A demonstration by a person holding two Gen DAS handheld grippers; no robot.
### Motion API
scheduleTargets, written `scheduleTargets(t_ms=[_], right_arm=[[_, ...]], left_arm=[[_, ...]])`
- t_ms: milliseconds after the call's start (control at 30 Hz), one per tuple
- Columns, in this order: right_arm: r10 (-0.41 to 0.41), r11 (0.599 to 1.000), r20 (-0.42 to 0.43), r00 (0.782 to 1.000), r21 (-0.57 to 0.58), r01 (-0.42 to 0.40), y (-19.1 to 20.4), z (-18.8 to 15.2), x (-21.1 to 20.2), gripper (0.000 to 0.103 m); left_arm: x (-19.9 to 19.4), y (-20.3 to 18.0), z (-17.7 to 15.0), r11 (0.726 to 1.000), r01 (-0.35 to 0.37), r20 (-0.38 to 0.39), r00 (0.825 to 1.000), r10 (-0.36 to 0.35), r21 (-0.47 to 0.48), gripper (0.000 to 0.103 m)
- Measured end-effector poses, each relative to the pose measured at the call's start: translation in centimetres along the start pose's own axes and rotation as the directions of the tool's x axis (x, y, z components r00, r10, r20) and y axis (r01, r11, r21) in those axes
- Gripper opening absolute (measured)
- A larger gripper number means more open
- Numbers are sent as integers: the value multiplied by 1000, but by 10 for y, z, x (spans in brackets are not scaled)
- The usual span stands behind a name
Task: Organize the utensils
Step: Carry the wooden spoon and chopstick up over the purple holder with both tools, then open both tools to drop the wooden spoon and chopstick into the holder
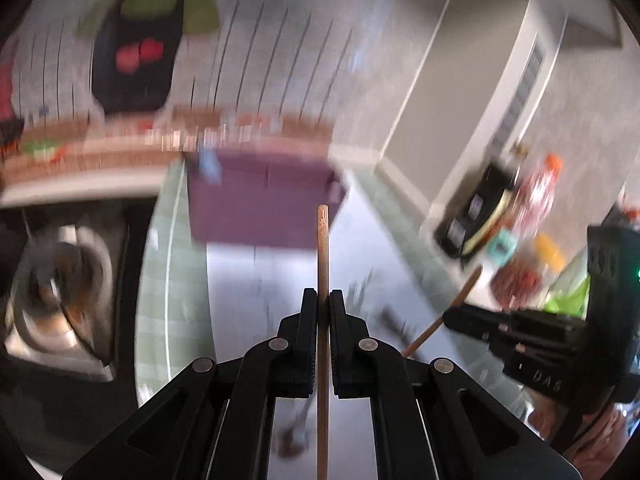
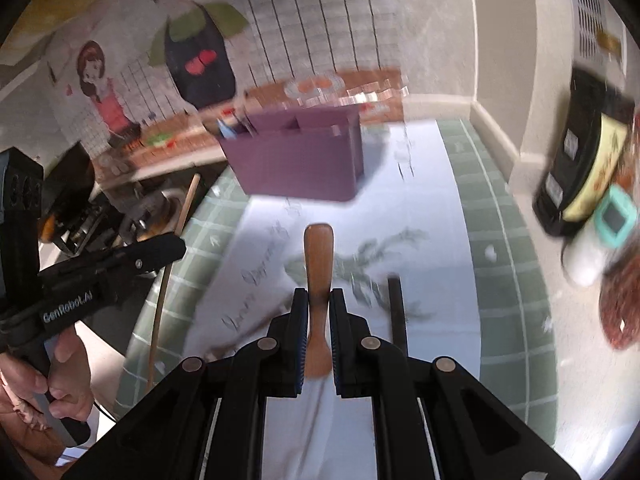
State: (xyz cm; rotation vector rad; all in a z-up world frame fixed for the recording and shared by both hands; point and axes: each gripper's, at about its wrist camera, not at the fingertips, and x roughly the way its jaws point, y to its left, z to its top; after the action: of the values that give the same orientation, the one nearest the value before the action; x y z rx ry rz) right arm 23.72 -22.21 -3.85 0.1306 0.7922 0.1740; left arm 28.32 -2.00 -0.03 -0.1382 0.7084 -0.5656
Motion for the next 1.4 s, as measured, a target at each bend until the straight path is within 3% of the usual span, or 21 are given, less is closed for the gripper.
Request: scheduleTargets(t_ms=[100, 167, 200, 300, 367, 500, 700, 800, 933, 1033, 1067, 1133, 1200, 1233, 1300, 1367, 1400], right_arm=[[34, 999, 103, 994, -40, -30, 8, 40, -29, 9], [22, 994, 204, 979, -109, 0, 18, 79, -56, 9], [18, 992, 236, 972, -129, 13, 22, 93, -65, 9], [18, 982, 338, 941, -182, 46, 33, 143, -90, 9], [1, 977, 387, 922, -197, 82, 36, 173, -95, 9], [0, 975, 402, 916, -202, 89, 34, 203, -77, 9], [42, 981, 332, 942, -193, 24, 16, 211, -17, 9], [48, 983, 293, 955, -184, 7, 9, 209, 19, 9], [63, 983, 217, 974, -180, -23, 5, 203, 63, 9], [63, 981, 165, 984, -193, -31, 4, 192, 93, 9], [64, 980, 147, 987, -194, -35, 3, 188, 102, 10], [76, 978, 88, 993, -200, -58, 2, 180, 122, 16], [85, 978, 43, 995, -194, -75, 0, 174, 136, 33], [82, 979, 43, 996, -191, -72, -1, 172, 137, 35], [60, 980, 52, 997, -192, -49, -3, 164, 135, 37], [47, 981, 71, 996, -193, -32, -4, 157, 125, 42], [39, 982, 79, 996, -190, -23, -4, 155, 120, 47]], left_arm=[[-30, -7, 57, 1000, 16, 178, 984, -18, 13, 6], [-49, -12, 92, 999, 1, 308, 951, -12, 35, 6], [-57, -16, 110, 999, -20, 378, 926, 0, 48, 6], [-64, -19, 148, 998, -42, 498, 867, 13, 47, 6], [-59, -16, 164, 997, -75, 552, 833, 46, 29, 6], [-31, -7, 173, 990, -139, 612, 782, 119, -15, 6], [21, 12, 160, 975, -207, 635, 744, 207, -76, 6], [49, 27, 154, 969, -225, 626, 743, 239, -103, 6], [85, 46, 140, 964, -237, 585, 767, 263, -123, 6], [107, 60, 124, 959, -245, 524, 803, 284, -144, 8], [116, 68, 119, 958, -241, 472, 833, 287, -156, 8], [124, 77, 115, 952, -251, 393, 869, 301, -174, 8], [119, 86, 108, 945, -253, 341, 887, 312, -207, 8], [114, 87, 105, 942, -258, 327, 890, 318, -216, 9], [100, 92, 97, 937, -254, 282, 905, 317, -239, 17], [84, 95, 87, 927, -279, 224, 915, 336, -250, 38], [77, 95, 82, 927, -280, 209, 919, 334, -249, 39]])
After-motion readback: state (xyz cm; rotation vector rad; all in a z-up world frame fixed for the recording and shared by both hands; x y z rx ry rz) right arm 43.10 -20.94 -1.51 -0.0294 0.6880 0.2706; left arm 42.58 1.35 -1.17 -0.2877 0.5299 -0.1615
